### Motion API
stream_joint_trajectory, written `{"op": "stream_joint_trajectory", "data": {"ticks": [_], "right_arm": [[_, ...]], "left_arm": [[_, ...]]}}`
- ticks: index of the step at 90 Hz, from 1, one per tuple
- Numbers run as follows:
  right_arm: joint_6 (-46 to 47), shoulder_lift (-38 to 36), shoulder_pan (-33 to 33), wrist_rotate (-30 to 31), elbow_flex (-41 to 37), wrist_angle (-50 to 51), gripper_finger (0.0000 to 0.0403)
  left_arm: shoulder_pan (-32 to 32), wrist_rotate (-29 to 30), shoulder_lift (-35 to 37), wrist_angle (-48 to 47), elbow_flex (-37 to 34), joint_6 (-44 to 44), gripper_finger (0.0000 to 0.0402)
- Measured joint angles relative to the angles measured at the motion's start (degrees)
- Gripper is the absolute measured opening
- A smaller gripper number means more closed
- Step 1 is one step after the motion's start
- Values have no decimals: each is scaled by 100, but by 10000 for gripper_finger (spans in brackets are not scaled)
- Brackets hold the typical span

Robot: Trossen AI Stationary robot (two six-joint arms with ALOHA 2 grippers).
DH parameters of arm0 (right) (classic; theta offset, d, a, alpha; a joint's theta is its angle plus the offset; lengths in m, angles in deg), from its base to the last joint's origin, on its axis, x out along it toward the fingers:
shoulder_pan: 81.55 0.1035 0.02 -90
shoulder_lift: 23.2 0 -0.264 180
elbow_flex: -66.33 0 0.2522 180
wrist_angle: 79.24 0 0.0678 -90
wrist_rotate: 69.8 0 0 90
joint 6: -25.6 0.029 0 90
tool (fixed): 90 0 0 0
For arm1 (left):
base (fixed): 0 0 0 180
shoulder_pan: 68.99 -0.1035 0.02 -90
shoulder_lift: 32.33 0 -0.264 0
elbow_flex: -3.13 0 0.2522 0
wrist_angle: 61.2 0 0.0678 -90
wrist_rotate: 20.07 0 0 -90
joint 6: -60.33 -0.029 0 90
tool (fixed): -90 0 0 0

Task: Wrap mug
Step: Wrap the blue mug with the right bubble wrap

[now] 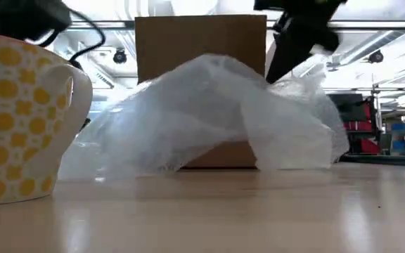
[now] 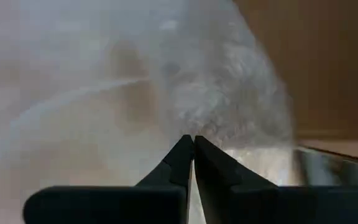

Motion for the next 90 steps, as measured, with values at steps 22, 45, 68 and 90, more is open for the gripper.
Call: {"op": "stream_joint_trajectory", "data": {"ticks": [22, 45, 68, 90], "right_arm": [[-29, 73, -41, -1441, -577, -534, 0], [177, 44, -29, -1199, -674, -140, 0], [227, -360, 53, -2225, 76, -100, 0], [490, 271, 504, -2176, -584, -910, 0]], "left_arm": [[-2, 55, 14, -344, -13, 249, 52], [-2, 59, 34, 34, -11, 170, 43], [-2, 59, 37, 50, -11, 145, 42], [-2, 146, 37, 100, -11, 97, 42]]}}
